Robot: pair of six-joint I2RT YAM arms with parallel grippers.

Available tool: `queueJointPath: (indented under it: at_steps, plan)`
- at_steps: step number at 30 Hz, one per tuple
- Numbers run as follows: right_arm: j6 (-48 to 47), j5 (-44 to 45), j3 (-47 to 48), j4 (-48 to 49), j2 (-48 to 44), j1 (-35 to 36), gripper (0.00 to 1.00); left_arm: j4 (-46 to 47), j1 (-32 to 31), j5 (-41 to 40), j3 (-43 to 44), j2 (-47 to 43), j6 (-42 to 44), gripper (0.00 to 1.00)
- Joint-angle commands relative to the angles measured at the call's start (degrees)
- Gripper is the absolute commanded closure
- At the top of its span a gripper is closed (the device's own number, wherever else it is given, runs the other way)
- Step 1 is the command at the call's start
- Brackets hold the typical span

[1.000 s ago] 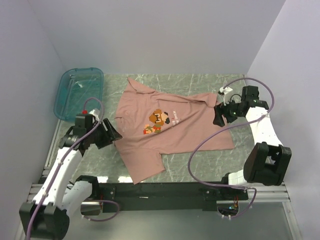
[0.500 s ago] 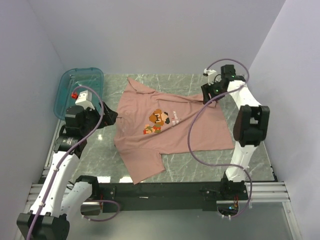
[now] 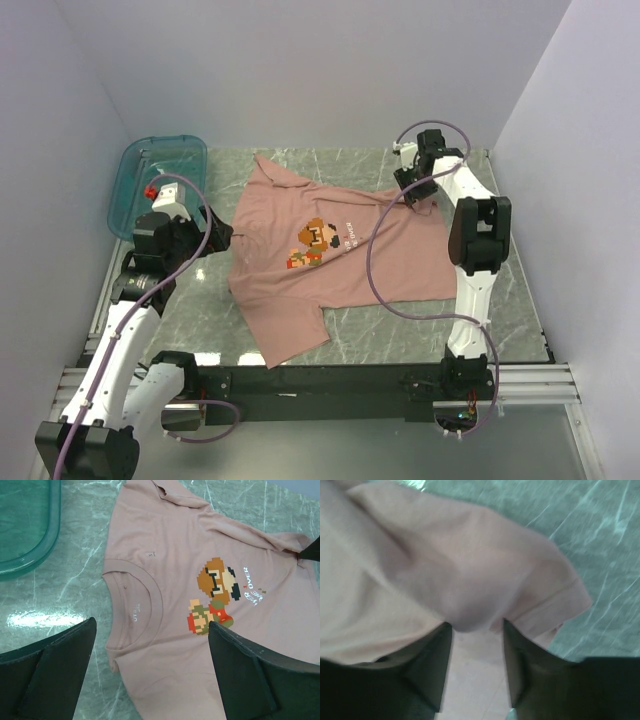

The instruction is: Fold and stack the t-shirts

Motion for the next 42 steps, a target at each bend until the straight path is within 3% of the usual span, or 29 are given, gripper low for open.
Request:
queueJointPath:
  at_steps: [1,3,7,10,15,16,17,18,19,23,26,27,31,35,42]
  plan:
    - [1.02,2.63,4.92,-0.14,2.41,0.29,0.52,2.59,0.20,0.07,0.35,0.04,1.36,0.01]
    - [1.02,3.24,5.97,-0.06,3.20,0.38,0.62,2.68,0.20,0.07,0.44,0.13,1.45,0.01]
    - [1.20,6.13,8.00,4.14,3.47,0.38,1.00,2.68,0.20,0.51,0.44,0.74,1.54,0.02]
    - [0.58,10.95,12.73,9.93,5.13,0.55,1.00,2.59,0.20,0.33,0.44,1.44,1.71,0.02]
    - [1.02,17.81,30.02,17.84,14.09,0.99,1.00,2.76,0.20,0.33,0.35,3.20,2.06,0.02]
    - [0.84,19.31,30.76,19.96,16.11,1.17,0.63,2.85,0.20,0.59,0.35,3.99,2.15,0.03]
    - [-0.72,23.33,30.50,22.33,16.47,1.78,0.43,2.85,0.20,0.77,0.44,4.34,2.15,0.03]
    - [-1.70,25.20,28.85,26.44,16.57,2.22,0.16,2.94,0.20,1.21,0.44,4.69,2.33,0.03]
    - [-2.23,26.09,28.13,27.44,16.31,2.31,0.12,2.94,0.20,1.47,0.44,4.96,2.33,0.04]
    - [1.09,24.79,22.52,27.89,11.57,1.00,0.10,3.29,0.20,1.74,0.35,5.58,2.15,0.04]
    - [4.35,14.79,15.22,23.34,4.63,-1.29,0.10,3.47,0.20,2.35,0.26,5.75,1.80,0.03]
    - [4.44,3.62,12.77,17.40,1.48,-2.60,0.10,3.38,0.29,2.53,0.17,5.93,1.71,0.03]
    - [1.55,-18.40,3.80,5.85,-5.83,-5.07,0.16,3.21,0.29,3.67,0.26,6.98,1.36,0.03]
    - [1.02,-23.30,-7.34,0.21,-10.32,-5.16,0.26,2.76,0.29,4.98,0.61,7.95,1.19,0.05]
    - [-1.35,-20.14,-20.91,-1.29,-15.07,-5.60,0.38,3.38,0.29,10.96,0.17,9.26,0.92,0.10]
